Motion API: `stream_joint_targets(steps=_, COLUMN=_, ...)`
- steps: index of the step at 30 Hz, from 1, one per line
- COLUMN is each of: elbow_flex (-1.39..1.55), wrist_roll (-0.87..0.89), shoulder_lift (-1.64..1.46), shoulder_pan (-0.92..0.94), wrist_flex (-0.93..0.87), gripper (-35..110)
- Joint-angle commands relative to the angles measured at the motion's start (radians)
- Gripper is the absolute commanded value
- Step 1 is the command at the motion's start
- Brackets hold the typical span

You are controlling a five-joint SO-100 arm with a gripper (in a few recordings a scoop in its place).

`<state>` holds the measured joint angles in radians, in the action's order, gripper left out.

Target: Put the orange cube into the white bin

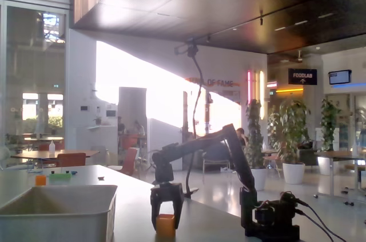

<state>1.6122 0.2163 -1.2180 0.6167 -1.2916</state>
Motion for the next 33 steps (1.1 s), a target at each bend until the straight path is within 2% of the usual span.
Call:
stream_joint_targets(steps=1, elbow_flex=-0.038, wrist_roll=0.000, shoulder_lift=-0.020, shoulder_pan=0.012, wrist_flex=0.014, gripper=33)
stream_joint_targets(steps=22, elbow_flex=-0.038, wrist_roll=0.000, shoulder_lift=-0.018, shoulder_pan=0.023, wrist_flex=0.014, gripper=32)
stream_joint_targets(steps=29, elbow_flex=-0.038, wrist_roll=-0.003, shoulder_lift=-0.020, shoulder_pan=0.021, wrist_flex=0.014, gripper=24)
stream_joint_targets(steps=33, elbow_flex=-0.038, wrist_roll=-0.002, shoulder_lift=-0.020, shoulder_pan=0.021, wrist_flex=0.014, gripper=24)
